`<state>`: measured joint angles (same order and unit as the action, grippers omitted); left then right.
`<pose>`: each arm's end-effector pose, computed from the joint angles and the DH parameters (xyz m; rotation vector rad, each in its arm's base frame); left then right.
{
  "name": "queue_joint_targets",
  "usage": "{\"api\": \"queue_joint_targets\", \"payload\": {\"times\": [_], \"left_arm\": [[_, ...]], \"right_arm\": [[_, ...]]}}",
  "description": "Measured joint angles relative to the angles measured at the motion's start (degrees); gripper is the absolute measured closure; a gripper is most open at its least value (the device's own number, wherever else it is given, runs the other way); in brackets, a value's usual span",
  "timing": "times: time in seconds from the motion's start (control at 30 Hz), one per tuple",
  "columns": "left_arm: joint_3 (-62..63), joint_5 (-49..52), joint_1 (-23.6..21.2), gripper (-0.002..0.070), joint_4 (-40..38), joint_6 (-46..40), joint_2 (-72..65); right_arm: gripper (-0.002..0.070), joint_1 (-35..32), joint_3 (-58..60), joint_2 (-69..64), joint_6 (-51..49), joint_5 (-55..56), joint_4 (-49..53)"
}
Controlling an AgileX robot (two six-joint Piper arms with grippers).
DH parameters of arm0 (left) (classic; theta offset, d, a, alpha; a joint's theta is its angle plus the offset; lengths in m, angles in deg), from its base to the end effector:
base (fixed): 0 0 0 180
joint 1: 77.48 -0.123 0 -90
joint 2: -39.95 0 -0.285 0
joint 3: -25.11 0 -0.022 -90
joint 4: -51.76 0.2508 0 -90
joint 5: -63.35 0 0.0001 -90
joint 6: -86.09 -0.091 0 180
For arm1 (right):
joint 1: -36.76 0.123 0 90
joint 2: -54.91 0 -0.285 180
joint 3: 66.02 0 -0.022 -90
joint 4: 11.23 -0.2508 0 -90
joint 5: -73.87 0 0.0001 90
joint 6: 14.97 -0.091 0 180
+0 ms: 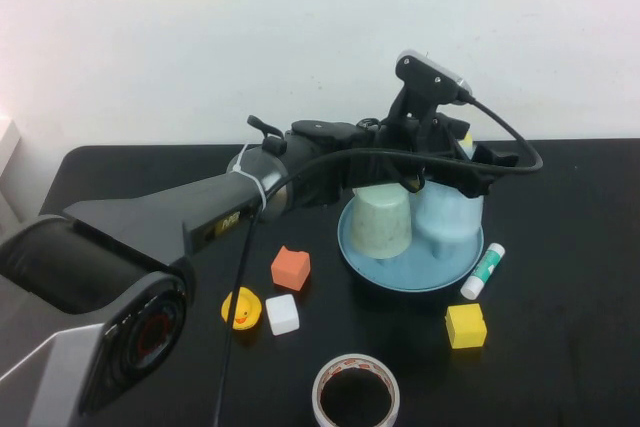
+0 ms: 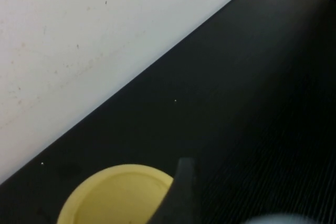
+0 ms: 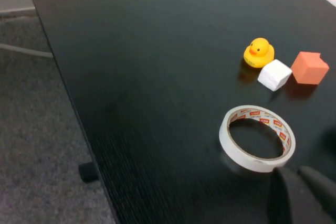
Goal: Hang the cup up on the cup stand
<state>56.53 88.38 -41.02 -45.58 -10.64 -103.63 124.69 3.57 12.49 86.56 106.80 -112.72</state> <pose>0.4181 -0.3565 0.1915 0.8745 1.7533 -0.8522 0.0519 0.0957 0.2039 -1.1123 1.6903 0.4181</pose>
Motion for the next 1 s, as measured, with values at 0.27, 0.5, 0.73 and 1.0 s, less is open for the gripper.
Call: {"api": "queue_joint_targets", "payload": {"times": [0.27, 0.5, 0.73, 1.0], "left_arm": [[0.0, -0.7, 0.0, -0.0010, -0.1, -0.6, 1.4], [0.0, -8.9, 0.0, 0.0168, 7.8, 0.9, 11.0], [0.0, -9.4, 0.0, 0.0525, 24.9, 1.1, 24.6], [0.0, -1.6, 0.0, 0.0669, 62.3, 17.2, 35.6]], "right_arm": [[0.0678, 0.0, 0.0, 0.0, -0.2, 0.6, 0.0], [0.0678, 0.0, -3.1, 0.0, -1.7, 7.1, 0.0], [0.0678, 0.0, -18.7, 0.0, 8.5, 13.3, 0.0], [0.0678, 0.0, -38.7, 0.0, 37.5, 18.5, 0.0]]}}
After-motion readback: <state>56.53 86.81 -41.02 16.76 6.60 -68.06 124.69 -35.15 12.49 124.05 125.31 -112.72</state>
